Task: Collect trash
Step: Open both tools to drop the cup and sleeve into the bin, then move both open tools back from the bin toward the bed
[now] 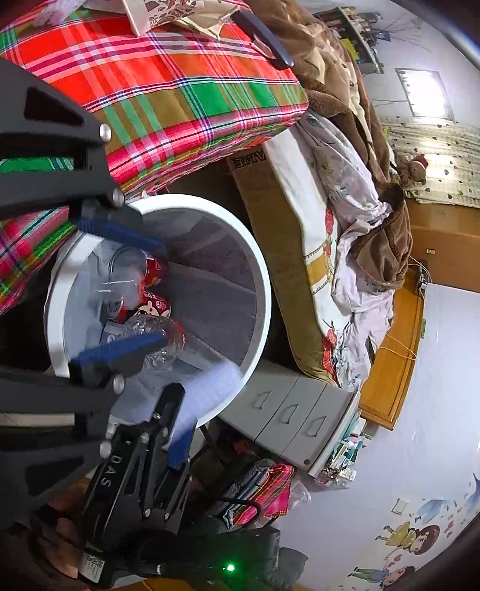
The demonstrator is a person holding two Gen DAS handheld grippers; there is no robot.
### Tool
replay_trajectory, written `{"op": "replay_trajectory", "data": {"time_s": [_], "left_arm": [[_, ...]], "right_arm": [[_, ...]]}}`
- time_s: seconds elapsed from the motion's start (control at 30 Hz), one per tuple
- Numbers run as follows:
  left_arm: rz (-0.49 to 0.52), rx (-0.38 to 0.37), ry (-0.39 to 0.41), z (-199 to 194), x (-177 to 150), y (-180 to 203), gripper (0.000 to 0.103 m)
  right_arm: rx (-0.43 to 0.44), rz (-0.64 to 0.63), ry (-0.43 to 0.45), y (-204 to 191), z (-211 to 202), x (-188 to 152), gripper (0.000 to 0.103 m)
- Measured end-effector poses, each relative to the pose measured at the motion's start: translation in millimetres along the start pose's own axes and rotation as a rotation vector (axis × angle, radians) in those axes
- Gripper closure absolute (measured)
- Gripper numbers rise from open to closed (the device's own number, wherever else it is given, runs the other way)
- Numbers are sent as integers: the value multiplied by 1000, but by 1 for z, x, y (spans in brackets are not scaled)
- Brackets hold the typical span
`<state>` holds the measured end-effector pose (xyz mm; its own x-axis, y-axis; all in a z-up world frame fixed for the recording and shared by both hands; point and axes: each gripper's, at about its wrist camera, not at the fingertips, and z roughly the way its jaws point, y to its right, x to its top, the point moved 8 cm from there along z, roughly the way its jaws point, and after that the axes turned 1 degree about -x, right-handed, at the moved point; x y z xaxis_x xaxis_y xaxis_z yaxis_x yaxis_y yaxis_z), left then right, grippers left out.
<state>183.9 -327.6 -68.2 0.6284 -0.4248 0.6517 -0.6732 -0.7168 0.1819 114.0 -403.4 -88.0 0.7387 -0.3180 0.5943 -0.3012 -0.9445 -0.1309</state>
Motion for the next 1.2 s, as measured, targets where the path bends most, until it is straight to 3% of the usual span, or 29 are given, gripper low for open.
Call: {"op": "replay_trajectory", "data": {"time_s": [0.27,0.57,1.2], "left_arm": [[-19,2,12,-11,-3,-4,54],[-34,63,54,-41,-10,-19,54],[-150,200,128,-115,-46,-88,54]], "right_arm": [[-2,13,29,2,-7,2,43],[20,11,88,-12,-23,6,43],[121,-82,157,-83,-40,4,43]]}}
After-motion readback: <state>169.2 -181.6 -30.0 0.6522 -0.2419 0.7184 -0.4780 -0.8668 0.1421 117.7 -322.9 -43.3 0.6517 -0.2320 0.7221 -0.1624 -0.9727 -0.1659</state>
